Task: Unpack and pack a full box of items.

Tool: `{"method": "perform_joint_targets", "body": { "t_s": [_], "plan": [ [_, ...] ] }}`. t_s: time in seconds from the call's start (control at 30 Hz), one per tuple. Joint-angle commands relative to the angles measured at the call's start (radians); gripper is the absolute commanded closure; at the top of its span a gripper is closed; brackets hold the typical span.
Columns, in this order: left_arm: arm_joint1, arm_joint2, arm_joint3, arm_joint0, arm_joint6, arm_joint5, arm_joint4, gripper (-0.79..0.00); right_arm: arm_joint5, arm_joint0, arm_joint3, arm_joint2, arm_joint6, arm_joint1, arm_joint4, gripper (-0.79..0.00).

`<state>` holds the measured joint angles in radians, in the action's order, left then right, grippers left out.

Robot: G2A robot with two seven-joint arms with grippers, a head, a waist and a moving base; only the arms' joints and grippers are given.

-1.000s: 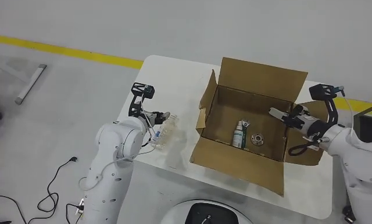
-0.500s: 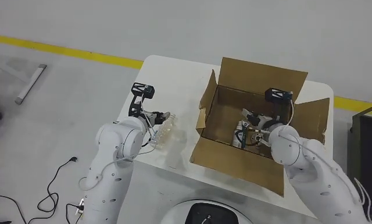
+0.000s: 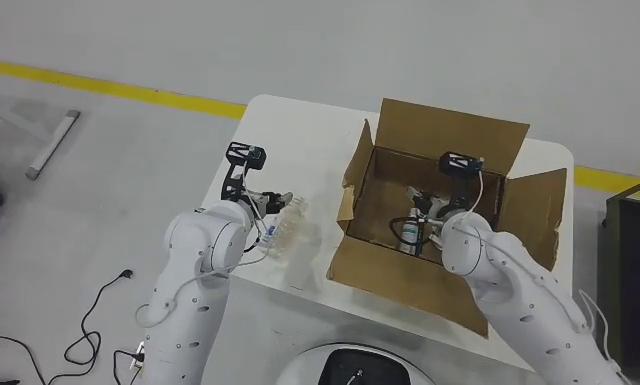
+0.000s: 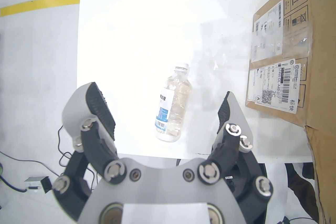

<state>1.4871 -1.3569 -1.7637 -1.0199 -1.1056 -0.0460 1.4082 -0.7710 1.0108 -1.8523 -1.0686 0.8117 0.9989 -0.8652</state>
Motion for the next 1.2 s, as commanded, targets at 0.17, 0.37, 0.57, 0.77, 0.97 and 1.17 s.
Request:
{"method": "perform_joint_targets", "body": {
  "t_s": [0.17,0.37,0.57,0.77,0.97,1.17],
  "plan": [
    [0.0,0.0,0.0,0.0,0.0,0.0,0.0,-0.785,0.01,-0.046,0.107,0.118,-0.015,0.038,-0.014,-0.785],
    [0.0,0.0,0.0,0.0,0.0,0.0,0.0,-0.785,-0.022,-0.129,0.229,0.208,0.006,0.081,-0.016,-0.526],
    [0.0,0.0,0.0,0.0,0.0,0.0,0.0,-0.785,-0.025,-0.164,0.303,0.232,0.017,0.106,-0.007,-0.557],
    [0.0,0.0,0.0,0.0,0.0,0.0,0.0,-0.785,-0.044,-0.174,0.331,0.23,0.042,0.119,-0.019,-0.496],
    [0.0,0.0,0.0,0.0,0.0,0.0,0.0,-0.785,-0.051,-0.167,0.335,0.221,0.079,0.124,-0.04,-0.576],
    [0.0,0.0,0.0,0.0,0.0,0.0,0.0,-0.785,-0.046,-0.156,0.327,0.207,0.101,0.128,-0.056,-0.671]
  ]
}}
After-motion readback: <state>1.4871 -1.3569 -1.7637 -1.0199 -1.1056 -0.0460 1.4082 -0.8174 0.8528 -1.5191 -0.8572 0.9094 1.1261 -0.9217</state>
